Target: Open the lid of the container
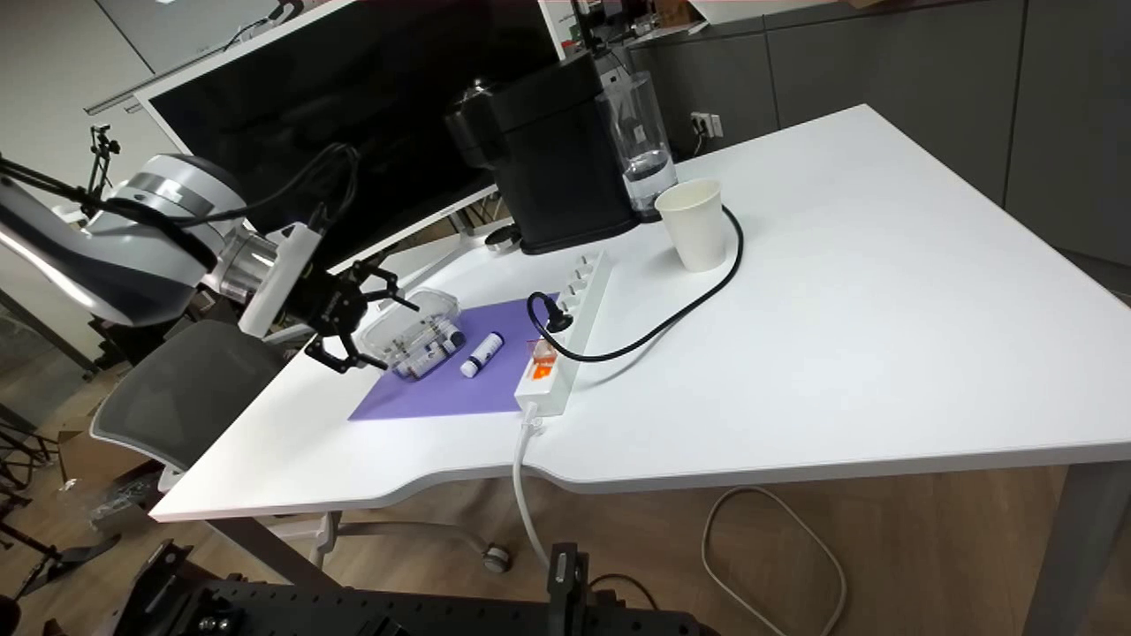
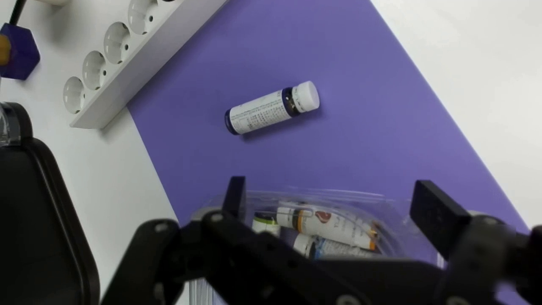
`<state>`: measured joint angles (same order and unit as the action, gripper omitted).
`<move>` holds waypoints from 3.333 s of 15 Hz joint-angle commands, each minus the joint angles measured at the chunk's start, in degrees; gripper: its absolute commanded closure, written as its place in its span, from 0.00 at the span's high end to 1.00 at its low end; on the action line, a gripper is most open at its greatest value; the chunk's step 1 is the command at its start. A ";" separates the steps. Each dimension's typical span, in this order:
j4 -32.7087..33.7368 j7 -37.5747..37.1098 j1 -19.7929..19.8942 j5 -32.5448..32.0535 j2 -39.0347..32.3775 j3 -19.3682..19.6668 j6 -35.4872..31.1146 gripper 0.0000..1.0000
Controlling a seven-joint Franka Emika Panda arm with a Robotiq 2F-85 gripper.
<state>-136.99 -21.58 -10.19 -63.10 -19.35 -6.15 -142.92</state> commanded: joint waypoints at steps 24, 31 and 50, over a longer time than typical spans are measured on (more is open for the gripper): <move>2.45 -32.22 3.36 -13.58 10.84 1.88 -1.96 1.00; 3.52 -36.82 6.92 -11.73 13.87 4.19 -6.00 1.00; -9.95 4.03 6.48 43.84 37.74 -1.50 -2.58 1.00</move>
<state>-145.03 -20.44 -3.64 -21.73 13.04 -6.28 -149.21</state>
